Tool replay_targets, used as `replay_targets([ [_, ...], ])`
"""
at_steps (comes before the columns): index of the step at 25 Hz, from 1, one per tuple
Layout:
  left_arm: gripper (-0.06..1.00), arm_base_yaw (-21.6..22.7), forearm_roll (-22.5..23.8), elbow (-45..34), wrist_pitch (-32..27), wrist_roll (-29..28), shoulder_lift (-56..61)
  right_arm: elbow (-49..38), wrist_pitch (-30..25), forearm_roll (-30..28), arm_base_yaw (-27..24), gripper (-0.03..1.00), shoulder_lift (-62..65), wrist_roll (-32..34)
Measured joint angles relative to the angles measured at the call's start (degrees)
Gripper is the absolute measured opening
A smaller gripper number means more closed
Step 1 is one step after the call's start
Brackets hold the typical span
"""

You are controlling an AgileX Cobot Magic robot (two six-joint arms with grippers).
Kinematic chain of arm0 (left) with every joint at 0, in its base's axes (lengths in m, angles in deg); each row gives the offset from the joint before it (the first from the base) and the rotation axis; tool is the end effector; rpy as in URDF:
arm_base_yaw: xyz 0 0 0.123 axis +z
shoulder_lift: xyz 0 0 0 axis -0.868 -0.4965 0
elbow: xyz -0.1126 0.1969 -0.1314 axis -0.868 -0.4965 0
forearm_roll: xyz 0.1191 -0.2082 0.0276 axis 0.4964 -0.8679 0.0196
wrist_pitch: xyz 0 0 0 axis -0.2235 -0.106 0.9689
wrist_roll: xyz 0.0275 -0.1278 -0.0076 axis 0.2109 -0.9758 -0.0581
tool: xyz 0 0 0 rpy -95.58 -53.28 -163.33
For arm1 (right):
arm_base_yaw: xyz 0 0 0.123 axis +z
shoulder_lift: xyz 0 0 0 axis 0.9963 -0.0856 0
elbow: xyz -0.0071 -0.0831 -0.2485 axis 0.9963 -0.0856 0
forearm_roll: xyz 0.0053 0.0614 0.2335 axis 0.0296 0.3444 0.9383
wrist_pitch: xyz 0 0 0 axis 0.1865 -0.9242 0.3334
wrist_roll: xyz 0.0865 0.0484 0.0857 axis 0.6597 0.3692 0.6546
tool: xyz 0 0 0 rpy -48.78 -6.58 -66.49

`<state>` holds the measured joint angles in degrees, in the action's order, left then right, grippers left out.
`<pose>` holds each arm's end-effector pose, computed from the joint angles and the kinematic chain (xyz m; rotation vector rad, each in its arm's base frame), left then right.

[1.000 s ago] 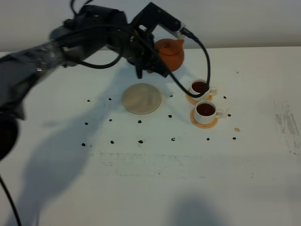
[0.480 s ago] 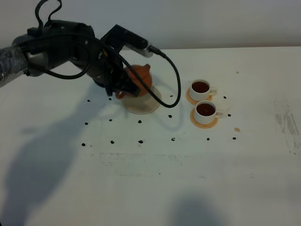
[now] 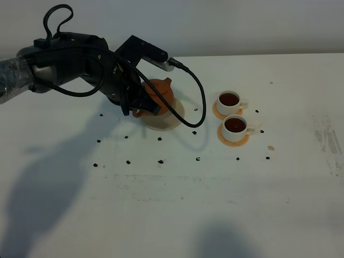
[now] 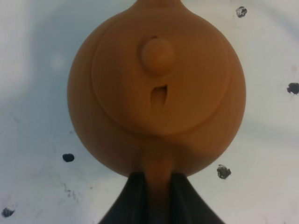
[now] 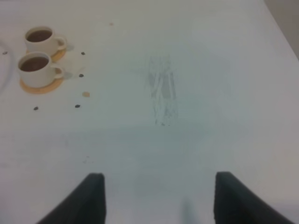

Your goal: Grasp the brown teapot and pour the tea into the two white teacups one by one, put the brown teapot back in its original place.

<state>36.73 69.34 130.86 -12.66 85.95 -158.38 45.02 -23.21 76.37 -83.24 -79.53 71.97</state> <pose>0.4179 -0.1899 0.1327 0.8277 2.4329 -0.1416 0.0386 0.0048 0.2550 -0.0466 2.0658 0.0498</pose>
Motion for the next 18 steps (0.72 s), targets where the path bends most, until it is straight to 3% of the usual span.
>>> replay_targets([
  [18,0.09,-0.46,-0.19,-0.02,1.93,0.01,-3.25,0.00,0.00,0.00,0.00,0.49,0.00,0.00],
])
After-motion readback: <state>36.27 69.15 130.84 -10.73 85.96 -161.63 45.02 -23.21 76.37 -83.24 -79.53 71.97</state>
